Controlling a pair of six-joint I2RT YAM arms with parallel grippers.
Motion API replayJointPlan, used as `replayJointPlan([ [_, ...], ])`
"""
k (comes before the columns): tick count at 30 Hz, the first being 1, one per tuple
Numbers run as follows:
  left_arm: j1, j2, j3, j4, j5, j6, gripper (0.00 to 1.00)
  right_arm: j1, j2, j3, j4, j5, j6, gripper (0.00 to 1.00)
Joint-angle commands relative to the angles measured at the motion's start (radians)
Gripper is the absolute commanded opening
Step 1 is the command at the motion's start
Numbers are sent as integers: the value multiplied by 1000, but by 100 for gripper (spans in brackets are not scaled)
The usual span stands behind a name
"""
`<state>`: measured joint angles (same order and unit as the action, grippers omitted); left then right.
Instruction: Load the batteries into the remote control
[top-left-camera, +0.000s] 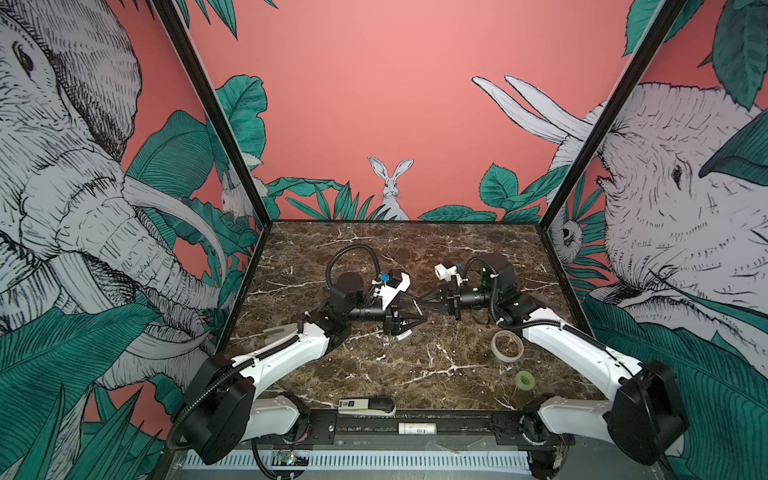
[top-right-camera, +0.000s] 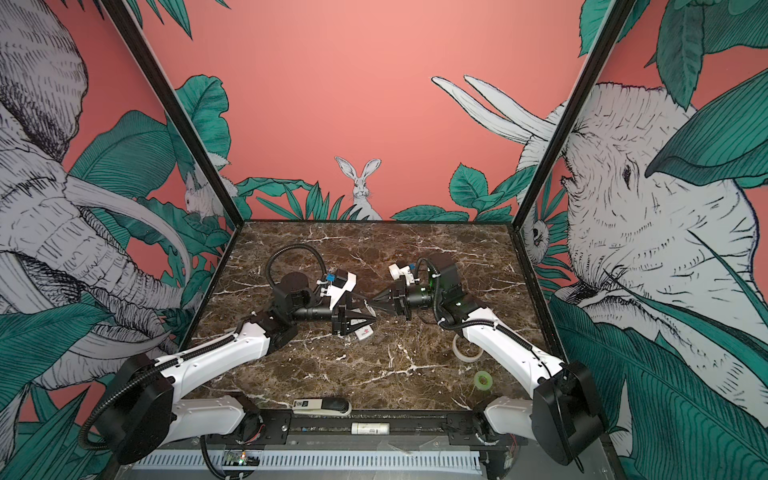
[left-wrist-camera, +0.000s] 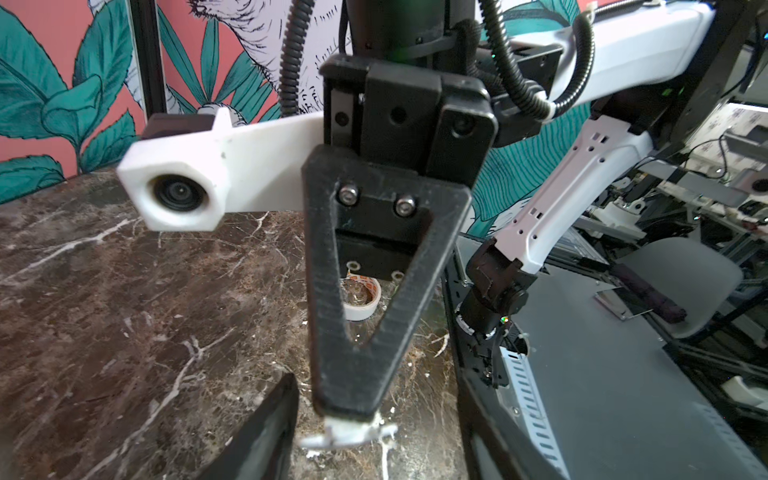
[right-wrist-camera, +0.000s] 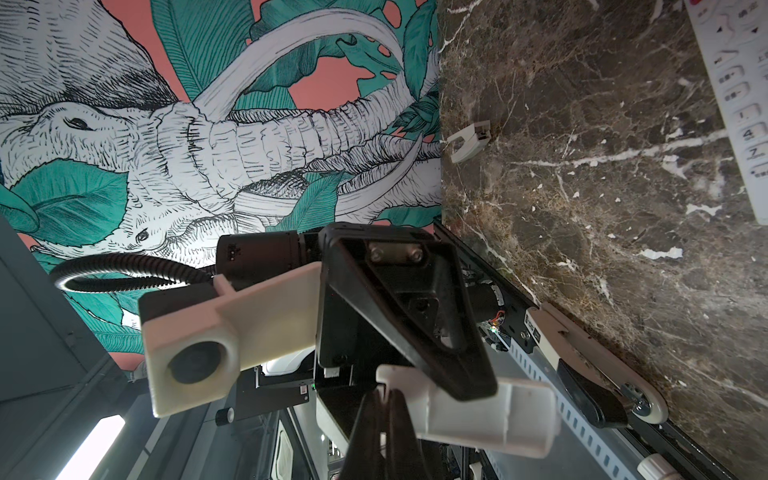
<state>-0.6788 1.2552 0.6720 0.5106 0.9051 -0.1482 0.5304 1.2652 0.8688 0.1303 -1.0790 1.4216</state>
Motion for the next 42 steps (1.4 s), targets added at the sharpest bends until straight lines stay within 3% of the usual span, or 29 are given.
replayJointPlan([
  [1,-8,-26,13,31,20,21,53,5,-7,23,14,-17,12,0],
  [6,-8,-27,12,19,12,27,34,5,2,21,33,-24,19,0],
  [15,-10,-28,14,-6,-5,39,18,-1,20,17,88,-31,46,0],
  [18,-10,-20,20,-25,-9,41,14,-12,29,15,137,-38,73,7],
  [23,-11,1,24,-59,-51,36,7,-67,38,15,196,-51,86,30],
  [28,-10,10,21,-125,-110,32,4,-164,62,-9,333,-57,113,34],
  [29,-9,4,21,-158,-144,33,4,-172,74,-3,337,-55,87,37],
  [31,-10,-12,27,-254,-225,27,4,-174,87,31,192,-36,-88,42],
  [34,-7,-46,36,-428,-384,0,2,-141,103,156,-344,144,-574,55],
  [36,9,-75,42,-556,-442,-16,1,-93,143,231,-573,316,-791,58],
  [42,113,-154,33,-869,-587,-84,3,61,237,263,-604,630,-944,68],
])
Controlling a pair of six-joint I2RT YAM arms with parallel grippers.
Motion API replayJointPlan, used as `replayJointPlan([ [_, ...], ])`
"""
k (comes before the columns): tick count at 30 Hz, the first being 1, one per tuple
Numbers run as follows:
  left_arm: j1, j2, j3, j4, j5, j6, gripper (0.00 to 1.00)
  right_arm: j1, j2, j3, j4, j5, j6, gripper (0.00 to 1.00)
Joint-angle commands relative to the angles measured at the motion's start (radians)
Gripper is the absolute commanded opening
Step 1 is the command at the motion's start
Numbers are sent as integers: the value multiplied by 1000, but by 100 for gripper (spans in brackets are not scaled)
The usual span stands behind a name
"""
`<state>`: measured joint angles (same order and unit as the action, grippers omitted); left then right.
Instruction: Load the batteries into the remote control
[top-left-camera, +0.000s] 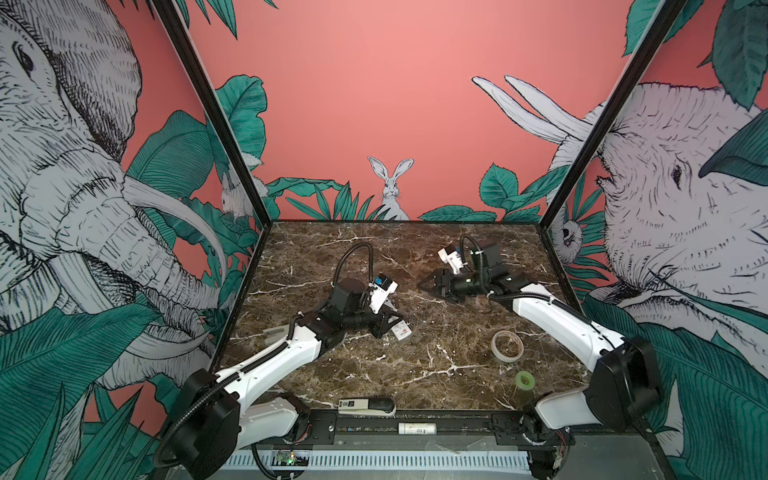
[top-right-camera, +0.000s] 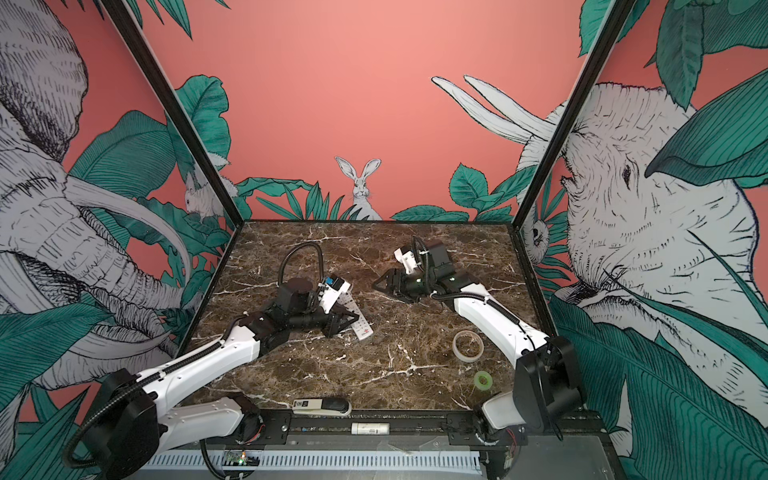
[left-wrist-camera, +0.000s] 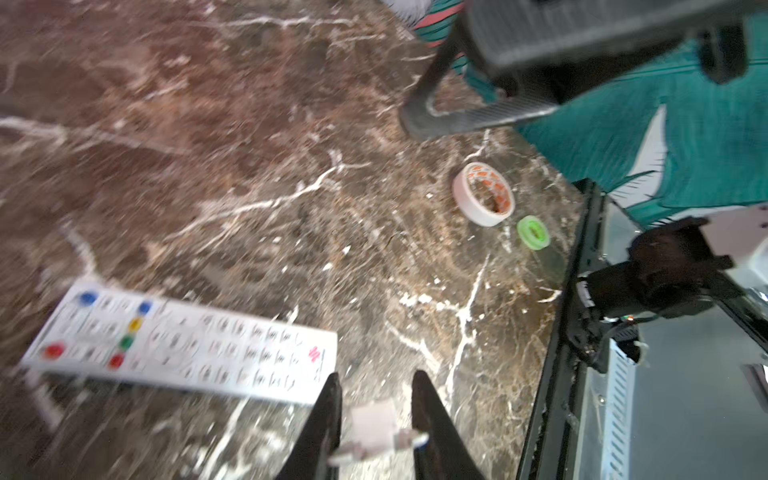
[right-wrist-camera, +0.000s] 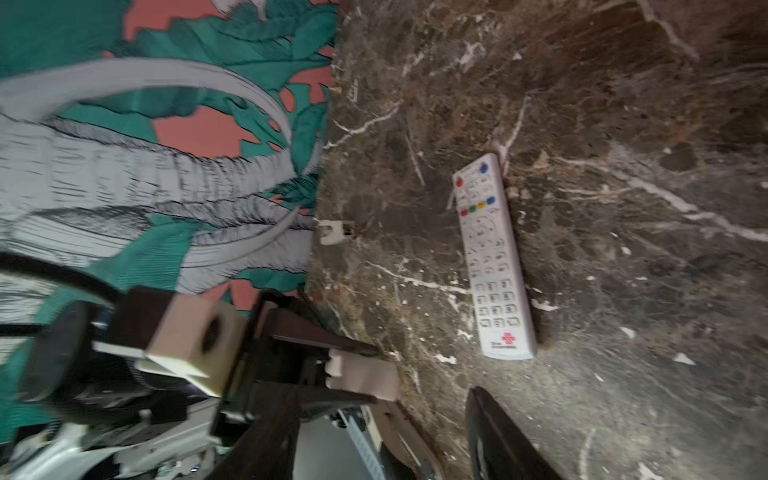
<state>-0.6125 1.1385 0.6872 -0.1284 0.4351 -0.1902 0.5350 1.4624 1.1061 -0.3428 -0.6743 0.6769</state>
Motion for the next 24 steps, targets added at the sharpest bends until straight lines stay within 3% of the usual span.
replayJointPlan([
  [1,68,-35,19,-269,-134,-56,3,88,66,45,-152,280,-225,71],
  [5,119,34,45,-380,-189,-96,5,205,184,135,-218,457,-293,76],
  [12,168,158,92,-374,-265,-149,5,353,376,281,-279,658,-338,79],
  [24,252,476,267,-318,-213,-131,8,386,531,356,-291,758,-313,83],
])
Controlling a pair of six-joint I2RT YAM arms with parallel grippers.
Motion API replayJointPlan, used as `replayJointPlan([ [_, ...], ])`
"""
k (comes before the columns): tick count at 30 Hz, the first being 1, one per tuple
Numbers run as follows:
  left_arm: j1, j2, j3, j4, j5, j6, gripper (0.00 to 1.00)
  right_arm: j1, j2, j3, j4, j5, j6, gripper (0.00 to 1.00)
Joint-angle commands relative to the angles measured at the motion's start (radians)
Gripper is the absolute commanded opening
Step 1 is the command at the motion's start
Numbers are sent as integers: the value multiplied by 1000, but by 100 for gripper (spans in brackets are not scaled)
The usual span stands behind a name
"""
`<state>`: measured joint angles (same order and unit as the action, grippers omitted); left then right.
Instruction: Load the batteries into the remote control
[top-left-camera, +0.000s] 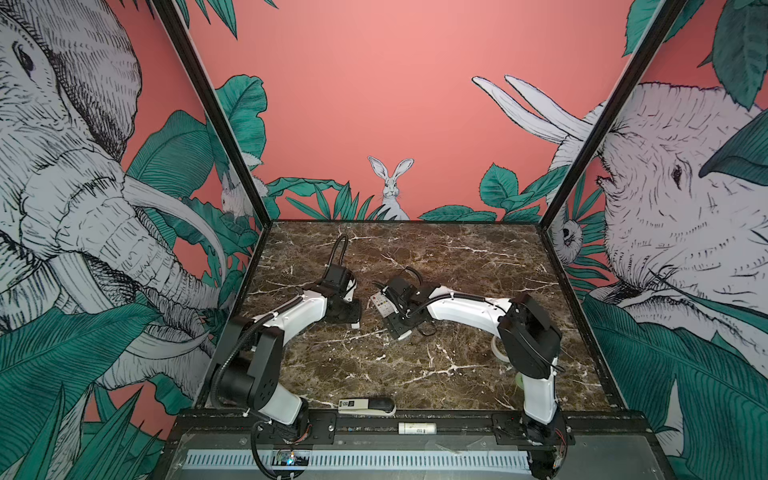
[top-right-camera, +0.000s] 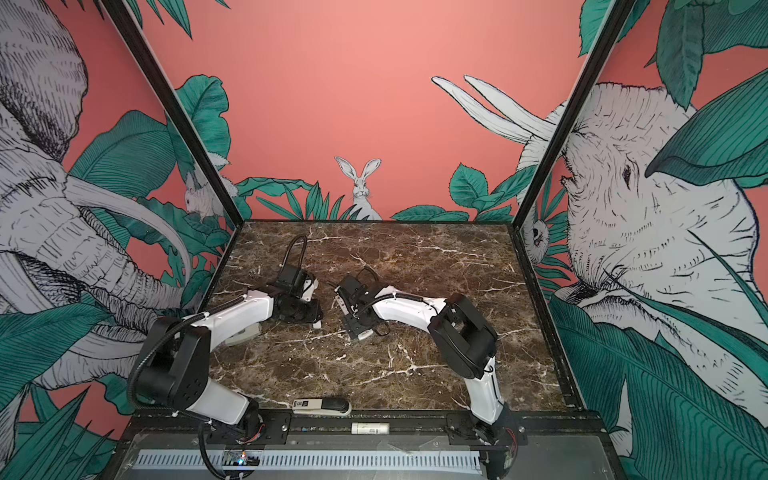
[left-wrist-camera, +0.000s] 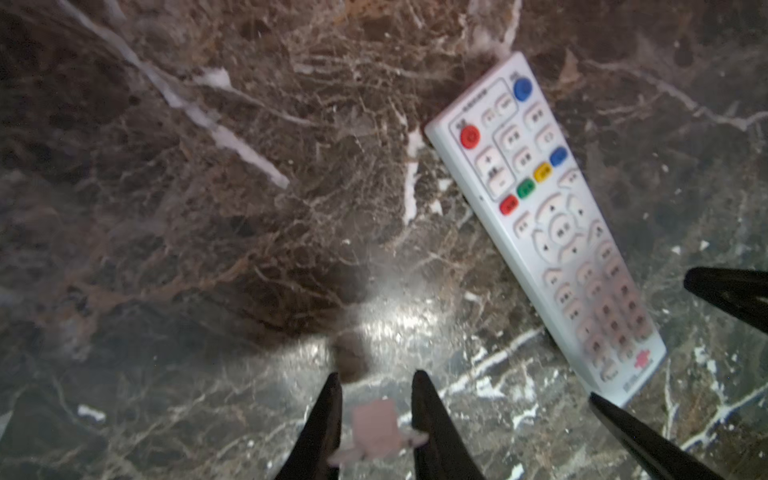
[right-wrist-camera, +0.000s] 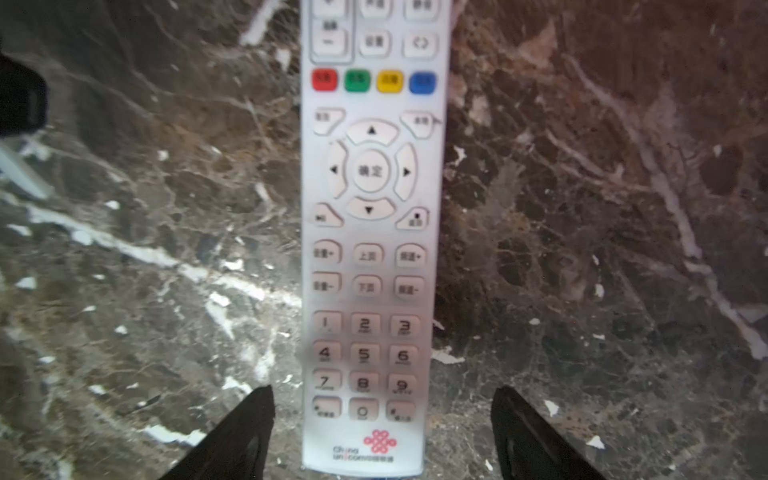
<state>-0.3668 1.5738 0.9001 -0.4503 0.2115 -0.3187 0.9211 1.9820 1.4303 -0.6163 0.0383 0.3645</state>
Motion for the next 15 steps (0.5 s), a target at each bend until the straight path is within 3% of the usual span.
replayJointPlan([
  [1,8,62,69,4,12,-2,10,-2,20,38,-16,42,-1,83],
  [7,29,144,120,22,17,-24,20,1,64,76,-16,24,-13,83],
  [15,60,136,139,24,51,-22,56,0,124,122,-39,17,-35,75],
])
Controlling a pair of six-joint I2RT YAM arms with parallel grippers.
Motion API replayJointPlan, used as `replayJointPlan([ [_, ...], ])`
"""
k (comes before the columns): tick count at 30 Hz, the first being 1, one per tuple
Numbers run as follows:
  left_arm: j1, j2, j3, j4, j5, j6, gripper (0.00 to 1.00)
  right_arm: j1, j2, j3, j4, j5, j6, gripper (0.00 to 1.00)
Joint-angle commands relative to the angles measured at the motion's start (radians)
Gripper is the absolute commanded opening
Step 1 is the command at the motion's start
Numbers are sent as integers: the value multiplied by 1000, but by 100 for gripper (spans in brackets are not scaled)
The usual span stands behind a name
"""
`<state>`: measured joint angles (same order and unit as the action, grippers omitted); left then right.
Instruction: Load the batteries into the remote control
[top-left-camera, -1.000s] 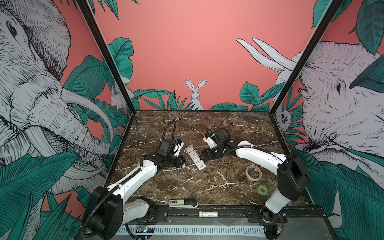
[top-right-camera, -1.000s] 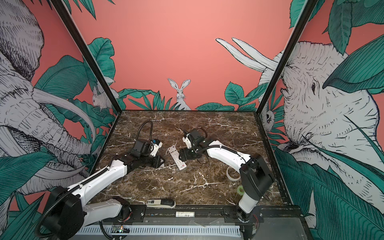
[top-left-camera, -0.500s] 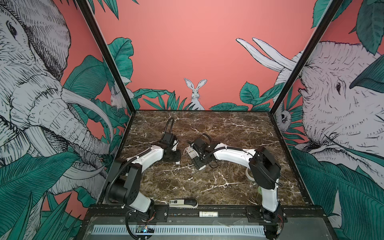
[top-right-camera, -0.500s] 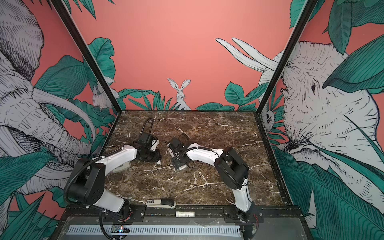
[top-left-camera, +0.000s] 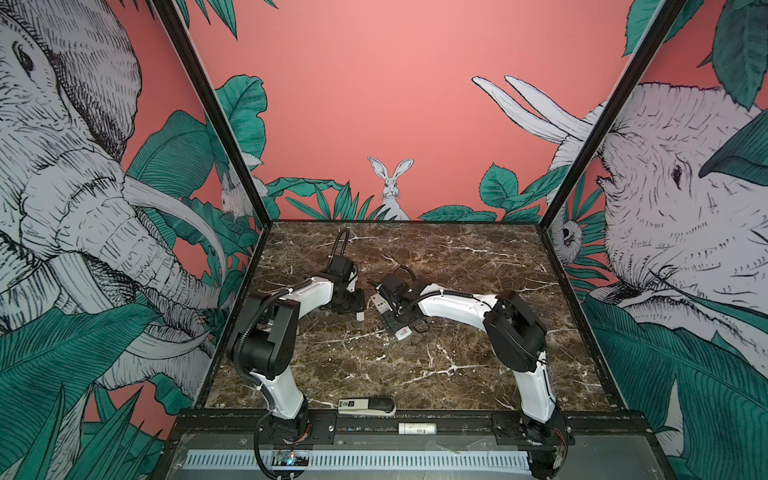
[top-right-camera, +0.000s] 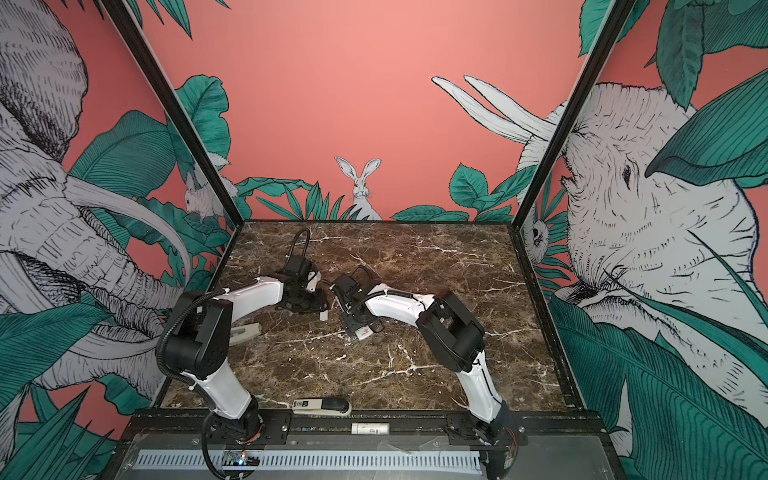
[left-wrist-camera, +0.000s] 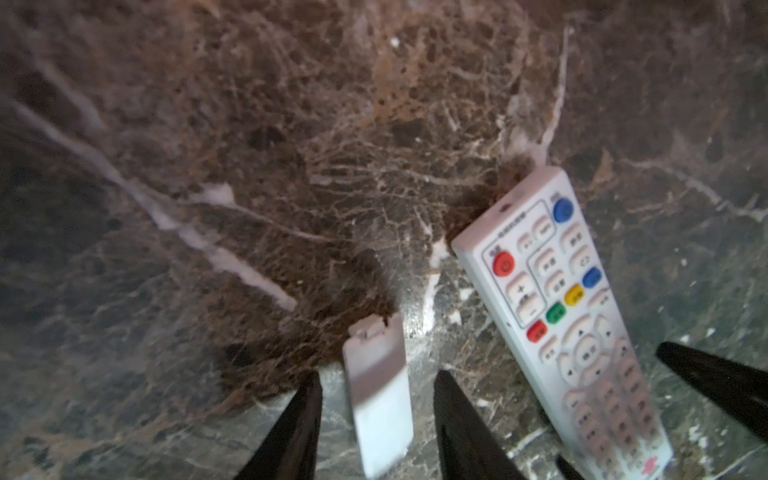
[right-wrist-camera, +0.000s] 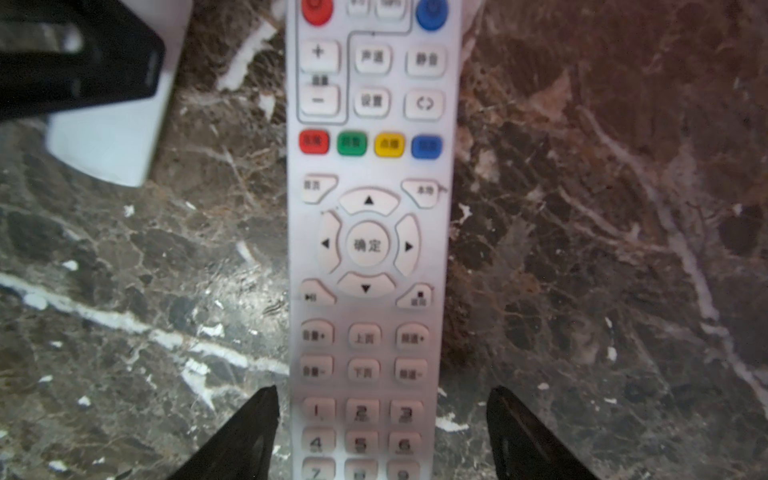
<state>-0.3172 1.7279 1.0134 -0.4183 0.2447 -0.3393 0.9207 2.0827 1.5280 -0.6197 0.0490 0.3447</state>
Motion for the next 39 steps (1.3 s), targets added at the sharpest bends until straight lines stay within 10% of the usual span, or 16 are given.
replayJointPlan([
  [1,12,-21,28,-10,22,0,58,1,28,28,-39,6,-14,74],
  [18,32,-540,-342,290,245,-65,84,-44,-70,-4,-25,-107,14,42],
  [21,33,-635,-414,375,295,-70,99,-95,-172,-88,57,-222,36,41],
  [32,9,-672,-504,904,565,-244,99,-275,-547,-296,202,-816,76,36],
  [39,-2,-552,-442,1338,712,-472,99,-341,-750,-448,545,-1118,319,35],
])
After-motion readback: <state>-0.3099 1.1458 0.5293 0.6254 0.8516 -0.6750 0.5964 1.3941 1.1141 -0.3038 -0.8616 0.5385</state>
